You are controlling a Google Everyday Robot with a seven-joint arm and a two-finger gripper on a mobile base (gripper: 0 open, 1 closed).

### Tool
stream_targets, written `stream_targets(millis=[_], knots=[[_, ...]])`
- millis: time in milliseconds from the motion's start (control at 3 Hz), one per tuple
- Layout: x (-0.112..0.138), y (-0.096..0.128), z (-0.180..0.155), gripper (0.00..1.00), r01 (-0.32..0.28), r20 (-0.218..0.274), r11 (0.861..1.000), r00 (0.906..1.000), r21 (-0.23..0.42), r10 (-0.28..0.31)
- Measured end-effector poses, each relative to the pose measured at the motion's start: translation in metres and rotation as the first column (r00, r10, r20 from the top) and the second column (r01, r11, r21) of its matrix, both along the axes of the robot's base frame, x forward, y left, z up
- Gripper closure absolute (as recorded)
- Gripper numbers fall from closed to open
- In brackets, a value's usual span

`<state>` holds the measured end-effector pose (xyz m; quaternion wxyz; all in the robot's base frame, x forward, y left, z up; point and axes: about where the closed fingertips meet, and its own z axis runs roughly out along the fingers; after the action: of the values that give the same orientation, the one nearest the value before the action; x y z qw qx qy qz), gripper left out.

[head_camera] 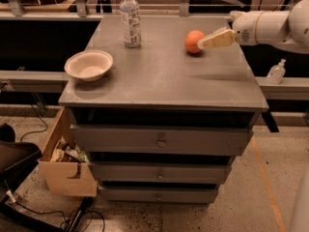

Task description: Pick orange

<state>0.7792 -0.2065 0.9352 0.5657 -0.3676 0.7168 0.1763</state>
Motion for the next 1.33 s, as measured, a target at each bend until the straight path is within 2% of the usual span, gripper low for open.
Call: stream_targets(millis=[667, 1000, 1333], knots=[[0.047, 0.030, -0.034, 0.00, -0.056, 0.010, 0.994, 0.9984, 0.097, 0.055], [0.062, 0.036, -0.051, 0.00, -0.062, 0.003, 0.990, 0.9980, 0.126, 0.062], [0.072, 0.045, -0.067, 0.25, -0.075, -0.007, 0.986, 0.9970, 0.150, 0.077]])
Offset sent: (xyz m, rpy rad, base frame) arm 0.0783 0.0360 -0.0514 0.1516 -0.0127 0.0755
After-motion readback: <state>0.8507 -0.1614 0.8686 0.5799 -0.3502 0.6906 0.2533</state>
